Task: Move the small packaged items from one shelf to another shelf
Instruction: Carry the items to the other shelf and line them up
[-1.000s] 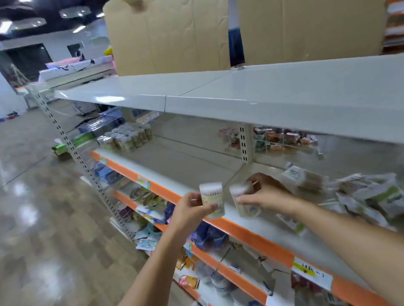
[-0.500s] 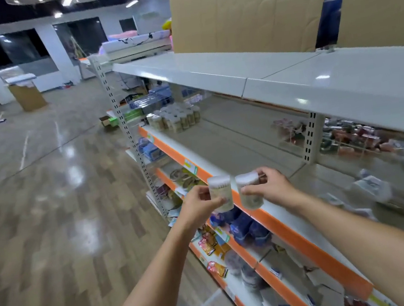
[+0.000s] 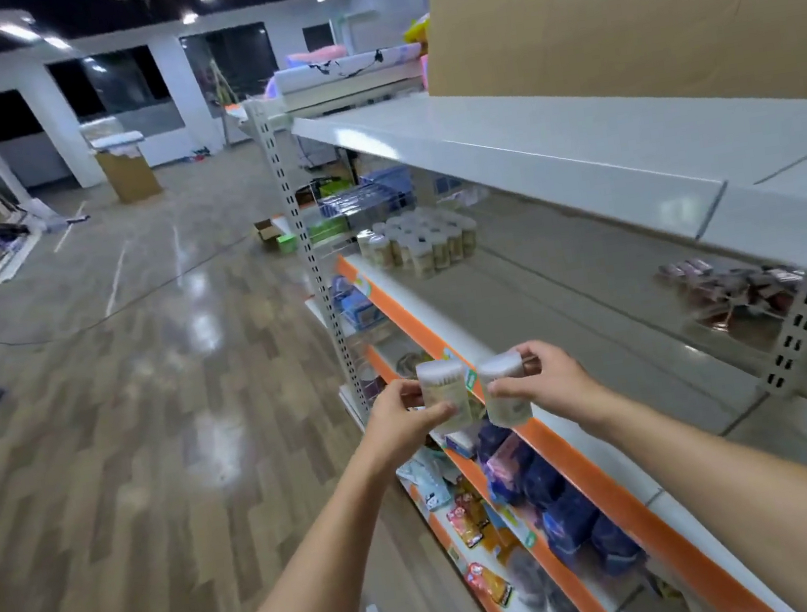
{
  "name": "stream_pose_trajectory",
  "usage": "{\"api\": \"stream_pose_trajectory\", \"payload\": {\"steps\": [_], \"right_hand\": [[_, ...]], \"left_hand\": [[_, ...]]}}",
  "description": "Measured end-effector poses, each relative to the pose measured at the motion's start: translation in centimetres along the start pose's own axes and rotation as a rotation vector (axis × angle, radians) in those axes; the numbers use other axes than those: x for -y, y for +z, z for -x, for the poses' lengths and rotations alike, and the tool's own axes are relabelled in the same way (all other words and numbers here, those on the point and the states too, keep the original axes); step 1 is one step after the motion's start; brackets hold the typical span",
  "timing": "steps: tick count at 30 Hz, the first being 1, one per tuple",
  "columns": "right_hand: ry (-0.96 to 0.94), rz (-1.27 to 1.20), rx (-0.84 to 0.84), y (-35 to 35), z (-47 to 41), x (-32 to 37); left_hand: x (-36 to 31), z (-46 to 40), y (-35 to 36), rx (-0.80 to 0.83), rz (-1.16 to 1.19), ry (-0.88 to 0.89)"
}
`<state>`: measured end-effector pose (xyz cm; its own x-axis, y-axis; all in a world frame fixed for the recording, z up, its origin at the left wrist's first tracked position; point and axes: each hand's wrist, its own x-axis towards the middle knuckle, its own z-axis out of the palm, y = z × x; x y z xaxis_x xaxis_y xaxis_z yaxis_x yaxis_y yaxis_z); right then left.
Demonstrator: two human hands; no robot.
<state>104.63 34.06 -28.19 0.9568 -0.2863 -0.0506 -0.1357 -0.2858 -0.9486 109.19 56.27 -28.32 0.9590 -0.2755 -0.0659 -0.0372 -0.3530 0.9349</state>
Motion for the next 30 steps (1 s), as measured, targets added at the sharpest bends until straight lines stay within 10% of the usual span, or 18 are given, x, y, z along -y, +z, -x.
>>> {"api": "stream_pose_trajectory", "payload": {"steps": [30], "right_hand": [[0.031,0.03,-0.055,17.3,-28.0,8.4]], "left_hand": [[5.8,-30.8,-18.5,0.093,0.048,0.009]]}}
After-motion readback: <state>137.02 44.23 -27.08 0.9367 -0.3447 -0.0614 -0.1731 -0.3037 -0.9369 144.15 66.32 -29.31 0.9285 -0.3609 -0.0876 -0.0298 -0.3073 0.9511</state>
